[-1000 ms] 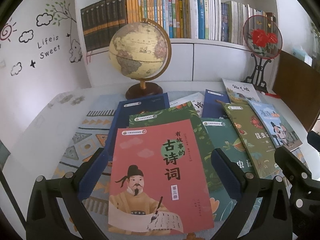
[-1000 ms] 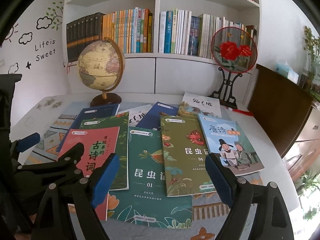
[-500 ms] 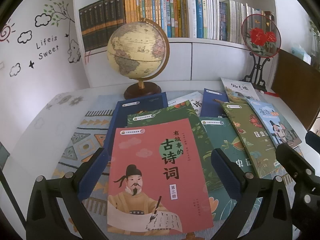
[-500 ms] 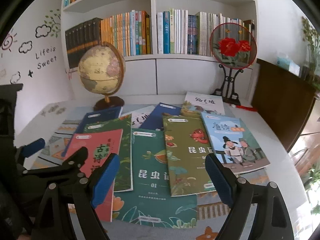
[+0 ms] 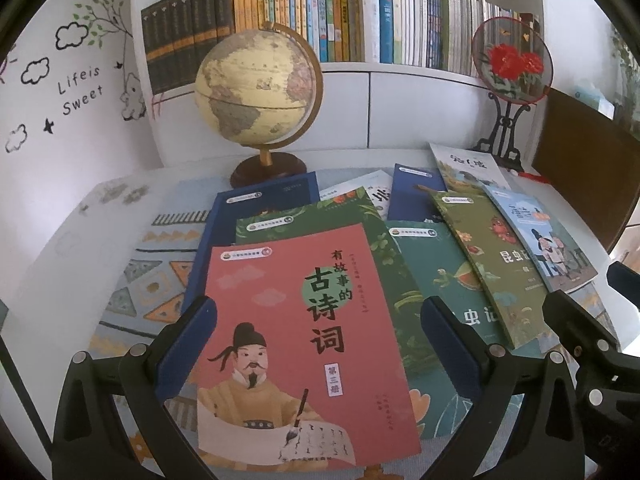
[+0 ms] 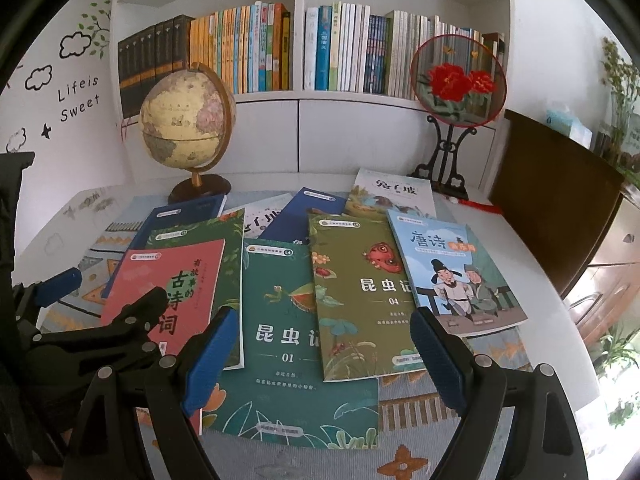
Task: Organize books
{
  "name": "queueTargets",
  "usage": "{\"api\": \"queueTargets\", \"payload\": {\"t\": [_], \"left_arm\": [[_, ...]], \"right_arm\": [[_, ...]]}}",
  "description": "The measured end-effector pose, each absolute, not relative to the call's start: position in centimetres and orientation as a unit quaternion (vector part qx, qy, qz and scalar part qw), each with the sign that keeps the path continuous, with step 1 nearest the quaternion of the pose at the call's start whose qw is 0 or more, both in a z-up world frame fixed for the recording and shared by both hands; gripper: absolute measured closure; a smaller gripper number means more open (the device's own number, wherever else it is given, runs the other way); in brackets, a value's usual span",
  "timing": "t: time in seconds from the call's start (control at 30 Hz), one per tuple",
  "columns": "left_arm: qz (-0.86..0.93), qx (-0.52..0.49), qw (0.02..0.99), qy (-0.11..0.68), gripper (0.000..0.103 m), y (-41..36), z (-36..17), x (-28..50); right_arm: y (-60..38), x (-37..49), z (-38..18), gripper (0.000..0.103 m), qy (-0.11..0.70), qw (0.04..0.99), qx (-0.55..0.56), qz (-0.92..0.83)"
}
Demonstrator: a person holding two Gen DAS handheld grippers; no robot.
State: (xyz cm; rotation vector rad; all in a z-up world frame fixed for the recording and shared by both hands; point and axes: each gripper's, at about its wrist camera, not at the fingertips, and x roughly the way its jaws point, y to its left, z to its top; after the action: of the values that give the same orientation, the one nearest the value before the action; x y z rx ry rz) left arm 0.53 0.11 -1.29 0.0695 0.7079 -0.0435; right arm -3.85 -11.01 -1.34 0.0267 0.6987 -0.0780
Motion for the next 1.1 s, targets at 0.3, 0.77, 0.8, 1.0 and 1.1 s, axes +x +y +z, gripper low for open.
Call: {"api": "queueTargets", "payload": {"t": [0.3,0.77,0.8,1.0,1.1], "left_arm": [[-0.013,0.008,0.93,0.366,0.002,0.9,-1.9,0.8],[-0.022,0.085,0.926,0.368,0.002,5.6,0.5,0.4],[-0.01,0.087,0.924,0.373,0.002,6.8,0.5,0.5],[0.007,0.04,0.91,0.413,0.002,11.6,-2.6,1.8],[-0.003,0.024,0.905,0.425,0.004,12.4,-5.0,3.0]], "right_arm": [[-11.0,-3.8,-1.5,0.017,0.351,0.935,0.014,-0.035],[-11.2,-4.4,0.9,0.017,0.315,0.938,0.103,0.1],[-11.3,-4.2,0.7,0.017,0.313,0.934,0.125,0.122],[-7.6,-1.9,-2.1,0.017,0.348,0.912,0.138,0.169],[-5.6,-0.8,-4.3,0.017,0.379,0.905,0.105,0.162]]}}
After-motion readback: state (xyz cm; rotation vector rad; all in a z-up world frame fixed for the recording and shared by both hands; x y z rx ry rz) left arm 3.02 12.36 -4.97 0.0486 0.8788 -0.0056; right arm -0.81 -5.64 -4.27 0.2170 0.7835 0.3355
